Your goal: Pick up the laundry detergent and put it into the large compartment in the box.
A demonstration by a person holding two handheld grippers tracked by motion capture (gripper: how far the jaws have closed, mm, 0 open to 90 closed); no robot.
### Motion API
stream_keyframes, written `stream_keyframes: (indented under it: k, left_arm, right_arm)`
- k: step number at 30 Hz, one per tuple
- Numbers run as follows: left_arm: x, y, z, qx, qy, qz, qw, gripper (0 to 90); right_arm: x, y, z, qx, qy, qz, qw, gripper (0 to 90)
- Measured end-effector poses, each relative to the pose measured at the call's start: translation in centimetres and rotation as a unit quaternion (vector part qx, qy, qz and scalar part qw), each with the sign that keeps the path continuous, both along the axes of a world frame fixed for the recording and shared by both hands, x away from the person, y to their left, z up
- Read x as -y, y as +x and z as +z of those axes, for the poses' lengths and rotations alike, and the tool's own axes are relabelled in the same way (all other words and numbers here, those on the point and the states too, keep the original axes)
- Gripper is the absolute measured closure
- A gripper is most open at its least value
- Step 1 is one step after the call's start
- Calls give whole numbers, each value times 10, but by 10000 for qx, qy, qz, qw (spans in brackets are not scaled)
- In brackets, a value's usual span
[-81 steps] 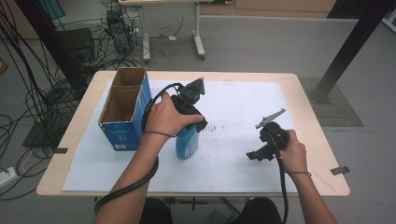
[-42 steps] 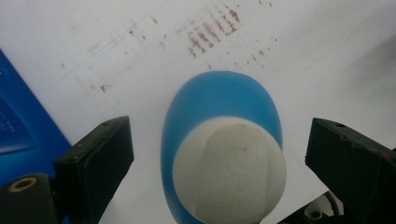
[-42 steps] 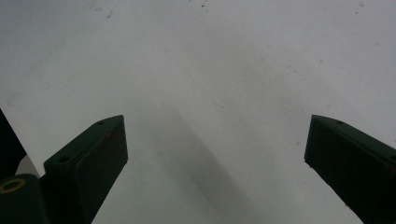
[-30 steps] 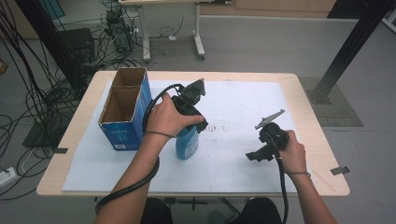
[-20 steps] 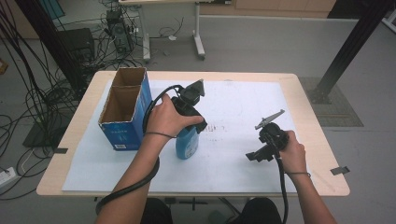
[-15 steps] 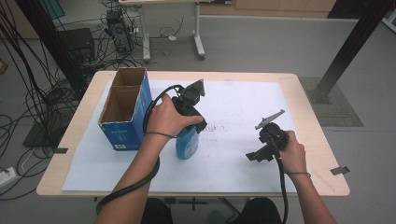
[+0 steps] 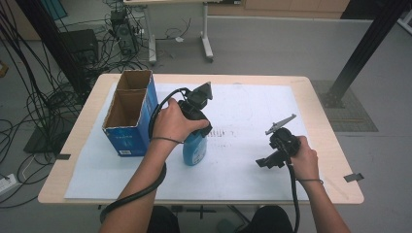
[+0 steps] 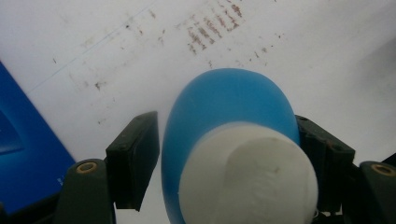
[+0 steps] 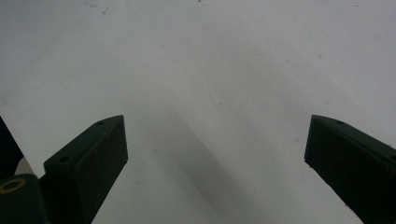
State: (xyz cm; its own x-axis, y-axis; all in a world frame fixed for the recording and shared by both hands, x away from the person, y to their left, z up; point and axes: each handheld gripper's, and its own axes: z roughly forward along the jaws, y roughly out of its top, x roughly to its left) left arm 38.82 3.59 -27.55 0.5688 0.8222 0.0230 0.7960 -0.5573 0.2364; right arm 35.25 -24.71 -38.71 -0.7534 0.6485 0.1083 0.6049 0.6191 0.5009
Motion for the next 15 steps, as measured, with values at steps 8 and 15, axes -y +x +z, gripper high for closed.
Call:
stream_keyframes:
  k: [8, 15]
  left_arm:
    - [0, -2, 1, 23, -64, -33, 10000, 370]
    - [0, -2, 0, 39, -84, -31, 10000, 372]
  right_arm:
    - [0, -1, 1, 11, 1, -6, 10000, 58]
    - [1, -2, 1, 24, -1, -22, 10000, 58]
